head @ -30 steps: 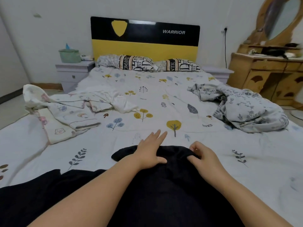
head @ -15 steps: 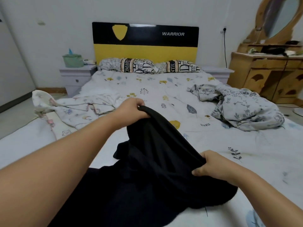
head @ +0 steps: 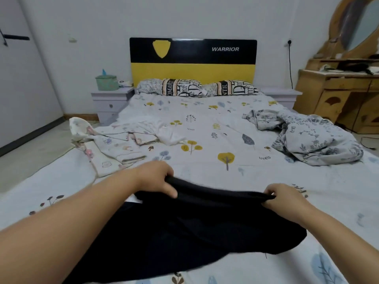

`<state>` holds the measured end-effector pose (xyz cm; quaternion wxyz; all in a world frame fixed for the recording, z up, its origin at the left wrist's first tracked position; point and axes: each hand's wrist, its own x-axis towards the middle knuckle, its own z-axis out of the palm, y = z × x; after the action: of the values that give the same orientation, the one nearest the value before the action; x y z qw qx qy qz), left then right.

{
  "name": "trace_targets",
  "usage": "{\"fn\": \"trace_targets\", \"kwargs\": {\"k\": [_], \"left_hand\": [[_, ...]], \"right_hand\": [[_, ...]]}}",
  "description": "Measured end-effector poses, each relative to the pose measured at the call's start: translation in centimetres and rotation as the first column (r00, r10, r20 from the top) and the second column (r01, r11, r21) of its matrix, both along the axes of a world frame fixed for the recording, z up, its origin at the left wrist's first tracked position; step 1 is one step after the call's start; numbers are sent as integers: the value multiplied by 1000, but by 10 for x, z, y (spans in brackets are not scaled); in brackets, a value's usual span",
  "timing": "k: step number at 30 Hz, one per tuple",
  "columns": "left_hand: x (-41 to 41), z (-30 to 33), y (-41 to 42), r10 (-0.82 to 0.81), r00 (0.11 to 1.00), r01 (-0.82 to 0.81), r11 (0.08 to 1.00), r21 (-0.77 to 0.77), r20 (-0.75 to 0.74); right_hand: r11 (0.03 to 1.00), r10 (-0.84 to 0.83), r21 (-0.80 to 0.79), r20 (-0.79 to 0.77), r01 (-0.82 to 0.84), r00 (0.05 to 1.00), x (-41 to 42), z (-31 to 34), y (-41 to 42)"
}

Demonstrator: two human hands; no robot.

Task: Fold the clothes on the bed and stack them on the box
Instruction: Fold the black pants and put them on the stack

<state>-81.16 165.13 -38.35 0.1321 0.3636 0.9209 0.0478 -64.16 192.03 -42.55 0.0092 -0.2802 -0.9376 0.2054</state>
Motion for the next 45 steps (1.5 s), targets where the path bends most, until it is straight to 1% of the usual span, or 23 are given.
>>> {"fn": "trace_targets", "kwargs": {"k": [2,4,6,8,11,13,14,16,18,20,22,23,25,27,31,33,35,37,39,41,42,44,45], "left_hand": [[8,-32,-10,-45,998,50,985,-166,34],[11,-60,-21,-67,998,67,970,-234,7],[11,-78,-26,-38,997,25,979,-203,-60],[9,-84,-24,-6,993,-13,988,-156,-120],[1,-84,-15,25,989,-35,998,-61,-146],[-5,-78,-10,89,995,-84,992,92,-53],[-7,-72,-9,128,991,-135,974,182,49],[-11,-58,-8,184,928,-302,881,365,323],[-14,-41,-7,201,888,-399,782,478,413],[-20,-25,-8,220,934,-342,779,526,282],[-25,-5,-12,193,976,-220,838,500,106],[-28,6,-15,162,985,-169,878,448,55],[-32,29,-24,107,994,-98,967,236,-28],[-36,48,-33,78,988,-72,996,49,-135],[-44,74,-55,124,924,-183,974,-133,-361],[-49,85,-66,232,896,-290,951,-104,-379],[-54,97,-71,366,865,-398,917,-27,-343],[-55,107,-72,509,826,-506,859,82,-242],[-59,116,-69,625,780,-608,751,257,19],[-62,125,-65,611,698,-713,550,435,373],[-62,131,-62,567,653,-757,452,472,503],[-67,140,-54,440,590,-807,324,493,676],[-70,144,-50,378,585,-811,293,507,717]], "right_hand": [[997,74,-11,127,-74,989,5,-13,-13],[987,161,-29,260,-159,952,12,-27,-26],[975,217,-32,358,-221,908,18,-41,-35],[958,237,49,412,-281,880,24,-54,-42],[935,222,202,307,-291,925,25,-58,-46],[951,192,191,253,-243,948,21,-53,-40],[965,174,155,227,-212,958,18,-49,-34],[993,116,-7,120,-116,986,13,-35,-23],[976,51,-210,3,-49,999,11,-19,-16],[942,-16,-336,-89,-14,996,7,-1,-11],[903,-97,-429,-182,10,979,2,15,-5],[902,-132,-431,-213,28,968,-1,23,-3],[925,-162,-376,-254,57,954,-8,37,1],[936,-172,-346,-283,66,944,-16,49,3],[886,-276,-452,-338,102,900,-29,67,7],[828,-325,-553,-347,88,880,-34,78,3],[714,-368,-700,-340,29,866,-40,91,-4],[572,-419,-820,-324,-31,848,-48,105,-13],[458,-470,-887,-298,-58,831,-59,117,-19],[399,-520,-913,-306,-90,797,-75,130,-21],[391,-535,-914,-324,-111,780,-84,135,-20],[367,-569,-916,-360,-163,740,-101,145,-20],[357,-580,-911,-388,-205,716,-109,151,-20]]}}
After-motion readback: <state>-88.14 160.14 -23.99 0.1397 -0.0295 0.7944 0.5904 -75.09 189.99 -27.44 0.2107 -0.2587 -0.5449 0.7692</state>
